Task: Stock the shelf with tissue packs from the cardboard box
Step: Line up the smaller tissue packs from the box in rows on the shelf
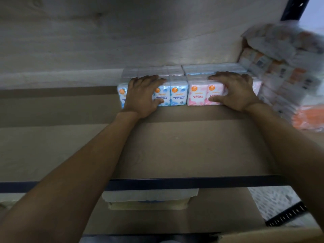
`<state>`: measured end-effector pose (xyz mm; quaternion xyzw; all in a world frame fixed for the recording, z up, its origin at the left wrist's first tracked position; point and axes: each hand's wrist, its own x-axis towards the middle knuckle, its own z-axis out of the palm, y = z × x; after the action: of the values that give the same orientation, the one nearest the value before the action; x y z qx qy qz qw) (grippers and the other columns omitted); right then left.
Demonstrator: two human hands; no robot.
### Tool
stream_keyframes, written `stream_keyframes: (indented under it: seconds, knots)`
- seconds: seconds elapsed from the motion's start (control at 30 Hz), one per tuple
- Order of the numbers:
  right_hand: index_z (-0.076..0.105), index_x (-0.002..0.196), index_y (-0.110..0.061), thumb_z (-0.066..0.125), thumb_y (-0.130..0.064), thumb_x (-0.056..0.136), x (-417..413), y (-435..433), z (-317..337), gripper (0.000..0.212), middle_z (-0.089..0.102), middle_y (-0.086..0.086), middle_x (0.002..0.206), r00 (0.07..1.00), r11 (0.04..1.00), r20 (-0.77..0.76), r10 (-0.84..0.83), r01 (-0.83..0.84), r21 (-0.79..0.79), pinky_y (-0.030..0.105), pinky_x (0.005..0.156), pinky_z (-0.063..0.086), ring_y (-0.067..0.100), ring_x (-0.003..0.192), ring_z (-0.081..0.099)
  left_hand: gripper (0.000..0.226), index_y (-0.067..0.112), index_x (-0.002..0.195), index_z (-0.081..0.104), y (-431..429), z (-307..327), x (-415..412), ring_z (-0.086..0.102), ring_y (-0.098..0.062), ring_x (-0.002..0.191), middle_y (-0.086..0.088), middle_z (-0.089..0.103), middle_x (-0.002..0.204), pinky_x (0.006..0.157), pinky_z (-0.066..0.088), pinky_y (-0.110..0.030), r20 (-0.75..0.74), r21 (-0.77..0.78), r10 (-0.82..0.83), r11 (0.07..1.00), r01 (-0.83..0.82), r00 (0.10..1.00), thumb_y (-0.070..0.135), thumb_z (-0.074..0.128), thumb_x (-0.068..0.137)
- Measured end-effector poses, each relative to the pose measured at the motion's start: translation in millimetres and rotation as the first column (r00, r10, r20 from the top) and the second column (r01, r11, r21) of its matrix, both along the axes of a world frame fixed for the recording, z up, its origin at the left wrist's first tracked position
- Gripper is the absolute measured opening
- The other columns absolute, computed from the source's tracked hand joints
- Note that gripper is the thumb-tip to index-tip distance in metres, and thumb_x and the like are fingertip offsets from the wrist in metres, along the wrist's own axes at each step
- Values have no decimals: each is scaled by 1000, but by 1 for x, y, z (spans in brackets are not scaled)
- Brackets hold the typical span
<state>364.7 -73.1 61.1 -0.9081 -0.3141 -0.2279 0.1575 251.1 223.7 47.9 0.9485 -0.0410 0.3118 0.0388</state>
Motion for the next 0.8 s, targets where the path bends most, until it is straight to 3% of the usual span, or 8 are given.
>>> stream_keyframes:
  seconds: [0.3,0.4,0.7,0.8]
  knots:
    - [37,140,-34,74,-45,73,-16,6,14,78,35,1,151,991,995,-105,-81,74,-67,54,113,16,23,140,27,71,32,146,33,-1,19,-4,29,-23,142,0,35,153,115,17,-45,-201,-32,-14,999,7,980,41,66,83]
    - [36,141,-33,73,-44,75,-29,7,18,76,33,2,152,989,996,-128,-79,74,-48,55,114,15,23,141,25,71,31,149,27,-4,23,-12,21,-23,145,-1,28,156,118,10,-46,-227,-52,-5,999,-7,974,40,62,87]
    - [53,128,-30,67,-46,81,-97,13,18,52,50,-4,140,979,996,-203,-24,40,74,48,108,31,21,132,40,57,32,147,31,-30,21,-56,21,-19,145,1,31,155,119,12,-42,-228,-206,-69,978,21,971,42,51,95]
    - [56,129,-24,66,-41,83,-127,11,9,50,52,0,139,973,994,-232,17,10,113,36,108,33,21,131,43,56,29,147,33,-45,19,-79,27,-22,143,-1,35,153,118,16,-42,-194,-234,-106,970,59,975,43,49,95]
